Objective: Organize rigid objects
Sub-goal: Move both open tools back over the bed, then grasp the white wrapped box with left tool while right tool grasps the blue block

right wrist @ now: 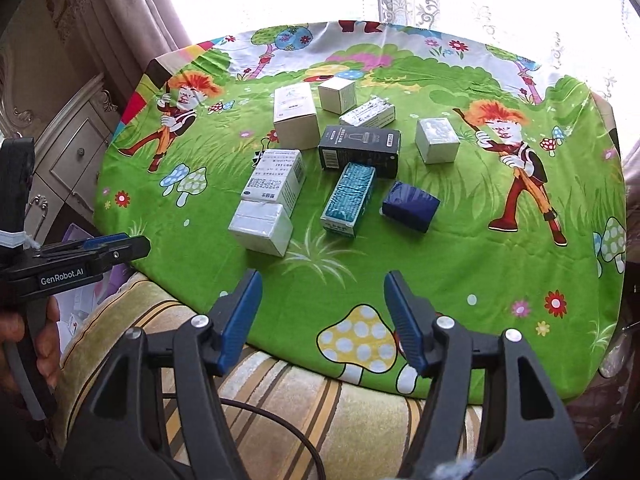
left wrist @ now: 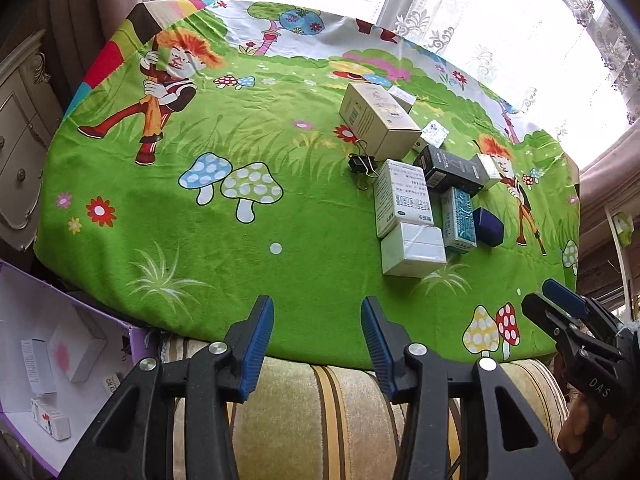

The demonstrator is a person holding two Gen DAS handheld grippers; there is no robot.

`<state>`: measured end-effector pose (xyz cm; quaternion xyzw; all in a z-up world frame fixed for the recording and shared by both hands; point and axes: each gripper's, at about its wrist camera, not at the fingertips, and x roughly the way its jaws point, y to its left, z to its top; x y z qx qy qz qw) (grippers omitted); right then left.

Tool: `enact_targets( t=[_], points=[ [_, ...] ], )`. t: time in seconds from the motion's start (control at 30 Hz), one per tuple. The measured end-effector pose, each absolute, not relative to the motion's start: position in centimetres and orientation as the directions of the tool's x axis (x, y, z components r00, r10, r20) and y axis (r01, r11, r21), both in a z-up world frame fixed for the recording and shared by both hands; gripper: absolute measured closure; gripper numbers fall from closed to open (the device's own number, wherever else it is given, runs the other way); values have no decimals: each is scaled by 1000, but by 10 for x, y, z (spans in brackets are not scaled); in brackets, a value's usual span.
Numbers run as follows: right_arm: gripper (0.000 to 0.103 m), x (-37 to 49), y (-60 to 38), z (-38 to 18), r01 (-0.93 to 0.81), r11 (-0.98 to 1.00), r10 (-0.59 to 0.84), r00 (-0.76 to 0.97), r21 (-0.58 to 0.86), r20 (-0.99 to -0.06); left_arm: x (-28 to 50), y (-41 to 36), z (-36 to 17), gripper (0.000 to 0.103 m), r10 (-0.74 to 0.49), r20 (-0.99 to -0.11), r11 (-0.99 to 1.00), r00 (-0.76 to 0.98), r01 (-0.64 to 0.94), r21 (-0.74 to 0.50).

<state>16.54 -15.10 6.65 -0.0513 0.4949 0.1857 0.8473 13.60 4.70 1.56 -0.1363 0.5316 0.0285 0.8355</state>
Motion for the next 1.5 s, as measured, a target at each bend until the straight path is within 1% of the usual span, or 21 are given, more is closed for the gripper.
enact_targets(
  t=[0.23, 0.33, 0.4, 0.57, 0.87, 1.2, 1.3, 1.5],
  points=[
    [33, 183, -178, 58, -283, 953, 233, 450, 109, -862, 156, 12, 10, 46, -137, -901, 972, 412, -121, -203],
    [32, 189, -187, 55, -254, 962, 215, 458, 104, -863, 165, -1, 6, 44, -153, -903, 973, 400, -98, -209],
    [28, 193, -192, 53, -231, 968, 201, 461, 102, -864, 171, -9, 3, 43, -161, -906, 974, 391, -85, -210],
    [28, 205, -201, 44, -196, 975, 182, 454, 101, -872, 186, -21, -8, 39, -167, -914, 976, 369, -70, -206],
    [28, 233, -199, 30, -144, 986, 139, 443, 82, -886, 207, -23, -29, 39, -167, -927, 972, 337, -100, -211],
    [27, 261, -185, 16, -101, 991, 123, 427, 88, -896, 214, -16, -38, 40, -171, -919, 968, 355, -111, -223],
    [27, 267, -182, 11, -88, 993, 105, 422, 74, -900, 215, -16, -38, 50, -176, -917, 969, 357, -99, -224],
    [27, 275, -176, 3, -81, 995, 89, 412, 61, -907, 212, -16, -39, 52, -196, -912, 967, 360, -86, -242]
  ],
)
